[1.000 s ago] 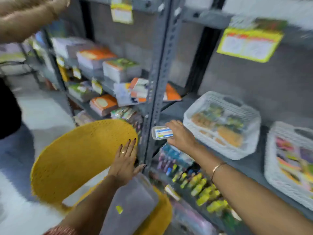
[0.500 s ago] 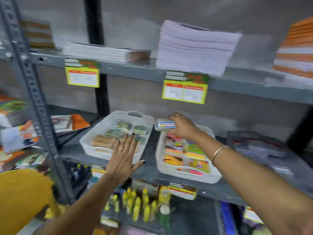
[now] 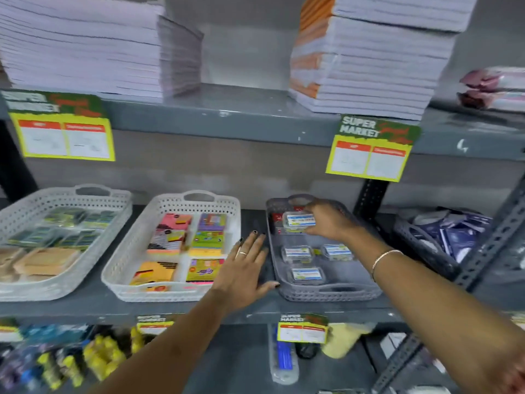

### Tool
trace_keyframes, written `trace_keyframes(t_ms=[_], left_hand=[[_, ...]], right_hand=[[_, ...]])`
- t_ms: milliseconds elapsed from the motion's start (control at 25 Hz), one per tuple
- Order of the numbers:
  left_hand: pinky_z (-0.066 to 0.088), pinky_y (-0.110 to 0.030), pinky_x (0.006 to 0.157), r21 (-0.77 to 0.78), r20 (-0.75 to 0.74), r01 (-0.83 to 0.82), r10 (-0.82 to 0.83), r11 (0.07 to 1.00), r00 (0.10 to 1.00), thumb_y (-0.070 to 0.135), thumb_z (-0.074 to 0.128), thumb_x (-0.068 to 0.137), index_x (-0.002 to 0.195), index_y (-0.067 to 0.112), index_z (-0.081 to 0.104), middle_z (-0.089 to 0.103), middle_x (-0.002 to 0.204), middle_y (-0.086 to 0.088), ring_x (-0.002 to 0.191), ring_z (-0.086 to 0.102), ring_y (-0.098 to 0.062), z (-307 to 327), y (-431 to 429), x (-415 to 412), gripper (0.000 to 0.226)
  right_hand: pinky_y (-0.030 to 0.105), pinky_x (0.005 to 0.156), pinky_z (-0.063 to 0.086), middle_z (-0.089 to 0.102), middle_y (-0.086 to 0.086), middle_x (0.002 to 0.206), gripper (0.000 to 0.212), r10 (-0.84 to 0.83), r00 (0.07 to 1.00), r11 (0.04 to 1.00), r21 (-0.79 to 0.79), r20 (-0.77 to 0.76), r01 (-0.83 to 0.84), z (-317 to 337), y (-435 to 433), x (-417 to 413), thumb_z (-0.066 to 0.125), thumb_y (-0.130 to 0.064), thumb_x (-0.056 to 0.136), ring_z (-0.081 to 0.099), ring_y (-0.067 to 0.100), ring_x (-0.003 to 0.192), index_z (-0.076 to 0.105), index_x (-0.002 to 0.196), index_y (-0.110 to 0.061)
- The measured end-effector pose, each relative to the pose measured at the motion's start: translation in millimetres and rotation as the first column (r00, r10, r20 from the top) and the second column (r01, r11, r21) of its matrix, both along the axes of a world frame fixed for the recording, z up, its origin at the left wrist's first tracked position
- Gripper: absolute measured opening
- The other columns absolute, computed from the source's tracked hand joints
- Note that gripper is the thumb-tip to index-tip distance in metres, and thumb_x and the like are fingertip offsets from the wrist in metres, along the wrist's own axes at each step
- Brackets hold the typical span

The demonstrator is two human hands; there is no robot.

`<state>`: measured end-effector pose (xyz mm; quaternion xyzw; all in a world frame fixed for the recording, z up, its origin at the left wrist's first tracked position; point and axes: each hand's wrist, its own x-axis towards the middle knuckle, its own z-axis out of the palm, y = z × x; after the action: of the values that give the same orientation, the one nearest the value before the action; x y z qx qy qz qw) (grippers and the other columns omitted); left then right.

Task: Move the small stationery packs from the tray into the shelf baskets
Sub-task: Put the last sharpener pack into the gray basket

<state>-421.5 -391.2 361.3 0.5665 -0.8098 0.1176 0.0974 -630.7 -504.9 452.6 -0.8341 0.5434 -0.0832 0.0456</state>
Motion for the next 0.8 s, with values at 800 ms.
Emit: trace_keyframes(t_ms=[800], left_hand=[[-0.001,-0.038,0.114,0.28,-0.078,-0.067,0.092,0.958,0.993,0.083,-0.033,0.048,0.149,0.015,0.006,0.0,0.157,-0.007,0.143,-0.001,-0.021,-75,0,-18,0.129]], right_hand=[[0.027,0.083,0.043,0.059,0.014,0.127,0.049,-0.162,0.968,0.941,0.266,-0.191,0.21,-80,21,-107,0.07,-0.005,0.077,0.055,0.022,0.1,0.052,0.122,-0.012]])
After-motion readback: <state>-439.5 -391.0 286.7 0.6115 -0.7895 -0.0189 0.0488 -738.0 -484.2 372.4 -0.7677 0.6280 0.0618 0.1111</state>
